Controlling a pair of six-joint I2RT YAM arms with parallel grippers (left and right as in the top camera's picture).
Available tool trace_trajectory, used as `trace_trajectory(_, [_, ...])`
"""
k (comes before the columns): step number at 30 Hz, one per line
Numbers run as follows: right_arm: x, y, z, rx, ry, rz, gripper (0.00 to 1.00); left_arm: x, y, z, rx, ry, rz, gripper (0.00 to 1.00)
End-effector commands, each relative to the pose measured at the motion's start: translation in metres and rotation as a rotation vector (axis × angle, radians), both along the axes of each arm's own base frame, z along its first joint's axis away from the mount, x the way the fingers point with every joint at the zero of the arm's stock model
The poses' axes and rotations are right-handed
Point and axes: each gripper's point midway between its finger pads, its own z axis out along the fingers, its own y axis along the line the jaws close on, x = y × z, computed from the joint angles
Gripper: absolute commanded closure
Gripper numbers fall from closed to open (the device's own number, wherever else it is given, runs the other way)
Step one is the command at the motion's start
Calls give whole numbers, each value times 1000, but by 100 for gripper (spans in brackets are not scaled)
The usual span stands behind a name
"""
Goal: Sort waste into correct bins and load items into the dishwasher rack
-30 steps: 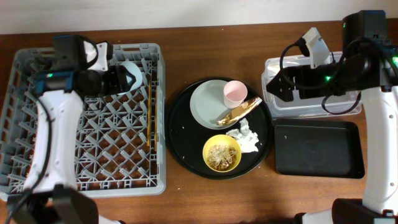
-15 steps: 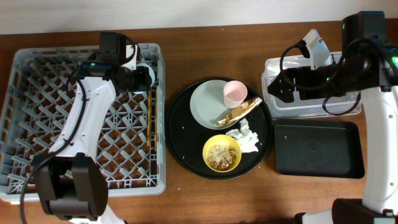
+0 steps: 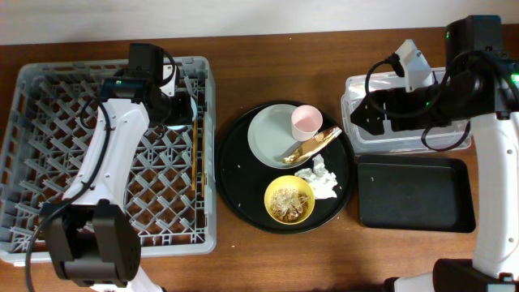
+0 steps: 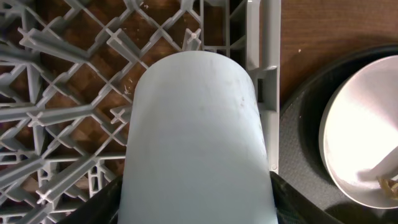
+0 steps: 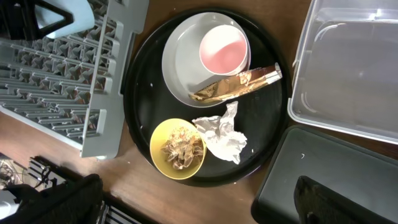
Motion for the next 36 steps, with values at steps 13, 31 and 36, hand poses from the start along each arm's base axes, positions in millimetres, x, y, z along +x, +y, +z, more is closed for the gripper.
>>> trace_trajectory(13, [19, 98, -45, -219, -64, 156, 43, -93, -16, 184, -208, -339, -46, 1])
trace_trajectory(31, [87, 119, -238, -384, -20, 109, 82, -131, -14, 176, -205, -245, -38, 1])
trace_trajectory(36, [91, 119, -232, -383, -36, 107, 96, -131, -14, 176, -204, -246, -38, 1])
